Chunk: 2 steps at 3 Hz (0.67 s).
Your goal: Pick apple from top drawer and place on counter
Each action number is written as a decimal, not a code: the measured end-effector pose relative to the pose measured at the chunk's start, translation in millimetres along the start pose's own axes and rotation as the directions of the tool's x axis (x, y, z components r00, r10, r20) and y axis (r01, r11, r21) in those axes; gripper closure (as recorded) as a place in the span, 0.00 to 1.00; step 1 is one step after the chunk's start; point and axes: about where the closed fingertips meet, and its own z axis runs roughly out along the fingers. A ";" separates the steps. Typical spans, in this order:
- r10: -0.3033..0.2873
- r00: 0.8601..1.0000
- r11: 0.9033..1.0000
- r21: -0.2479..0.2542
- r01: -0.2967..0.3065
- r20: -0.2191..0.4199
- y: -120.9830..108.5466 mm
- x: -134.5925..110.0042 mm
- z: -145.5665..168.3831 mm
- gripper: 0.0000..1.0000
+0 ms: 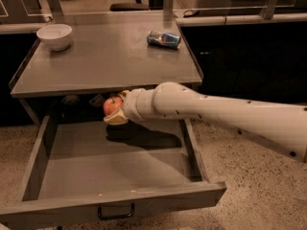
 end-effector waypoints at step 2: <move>-0.028 0.999 0.997 -0.071 0.027 -0.018 16.9 -15.3 -6.3 1.00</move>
Offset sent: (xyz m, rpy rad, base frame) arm -0.0195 0.0033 0.0137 -0.0379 0.0115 0.0531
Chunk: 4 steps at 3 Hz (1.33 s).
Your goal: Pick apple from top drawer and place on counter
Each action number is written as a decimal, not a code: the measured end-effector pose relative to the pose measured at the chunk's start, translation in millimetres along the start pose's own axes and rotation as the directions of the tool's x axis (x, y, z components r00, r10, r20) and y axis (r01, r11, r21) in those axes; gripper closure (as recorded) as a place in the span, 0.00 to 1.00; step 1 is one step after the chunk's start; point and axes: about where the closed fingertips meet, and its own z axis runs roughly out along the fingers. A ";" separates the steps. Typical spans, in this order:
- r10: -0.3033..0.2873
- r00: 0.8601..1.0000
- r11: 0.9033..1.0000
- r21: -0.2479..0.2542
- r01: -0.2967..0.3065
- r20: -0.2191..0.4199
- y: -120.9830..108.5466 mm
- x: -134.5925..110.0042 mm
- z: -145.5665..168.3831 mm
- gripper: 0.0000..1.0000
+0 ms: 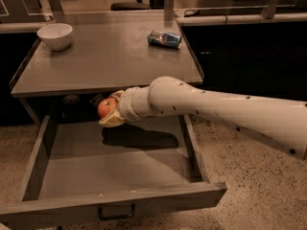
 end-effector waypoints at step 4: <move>-0.009 0.998 0.985 0.169 0.020 -0.069 -28.6 -42.9 -92.7 1.00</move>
Offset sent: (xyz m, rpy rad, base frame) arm -0.1275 -0.0472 0.1015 -0.1286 0.0865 -0.1578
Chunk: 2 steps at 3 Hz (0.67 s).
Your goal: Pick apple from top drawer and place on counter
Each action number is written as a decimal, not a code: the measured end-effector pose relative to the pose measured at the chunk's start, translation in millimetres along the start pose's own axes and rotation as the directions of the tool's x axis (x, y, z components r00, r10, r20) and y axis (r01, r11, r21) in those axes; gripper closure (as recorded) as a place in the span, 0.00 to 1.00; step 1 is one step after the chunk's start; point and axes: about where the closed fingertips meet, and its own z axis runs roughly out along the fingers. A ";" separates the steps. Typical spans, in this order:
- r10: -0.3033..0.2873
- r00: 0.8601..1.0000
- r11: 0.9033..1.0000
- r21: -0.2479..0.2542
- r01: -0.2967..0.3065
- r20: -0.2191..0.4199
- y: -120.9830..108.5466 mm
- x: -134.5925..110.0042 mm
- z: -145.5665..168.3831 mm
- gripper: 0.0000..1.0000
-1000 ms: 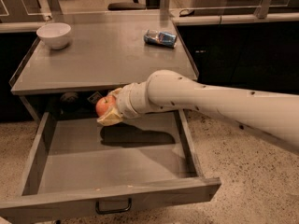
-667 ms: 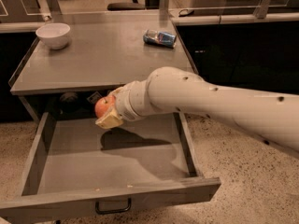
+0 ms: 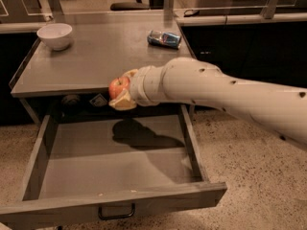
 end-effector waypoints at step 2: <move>0.010 0.999 0.998 0.057 -0.013 0.050 -63.8 9.5 42.1 1.00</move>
Offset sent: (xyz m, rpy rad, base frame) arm 0.2880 -0.0191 -0.0038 0.2471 -0.1214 -0.1839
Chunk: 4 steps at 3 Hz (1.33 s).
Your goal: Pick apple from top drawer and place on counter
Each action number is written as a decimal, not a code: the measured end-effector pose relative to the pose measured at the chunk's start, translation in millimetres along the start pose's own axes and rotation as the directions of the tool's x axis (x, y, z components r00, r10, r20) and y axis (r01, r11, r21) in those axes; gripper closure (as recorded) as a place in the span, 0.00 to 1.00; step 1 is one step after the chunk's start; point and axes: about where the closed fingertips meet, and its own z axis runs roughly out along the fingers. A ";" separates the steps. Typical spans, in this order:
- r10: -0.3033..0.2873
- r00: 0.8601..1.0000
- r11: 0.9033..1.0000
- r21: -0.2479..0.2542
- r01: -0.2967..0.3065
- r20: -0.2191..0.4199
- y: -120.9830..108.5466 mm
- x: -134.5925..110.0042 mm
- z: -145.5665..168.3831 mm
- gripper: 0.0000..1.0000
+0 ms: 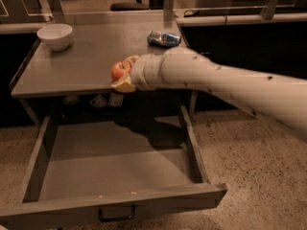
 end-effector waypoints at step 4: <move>0.021 1.000 1.000 0.004 -0.021 0.008 -16.9 -0.2 13.5 0.81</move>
Offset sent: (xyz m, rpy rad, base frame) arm 0.2486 0.0149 -0.0291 0.2106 0.0880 -0.1074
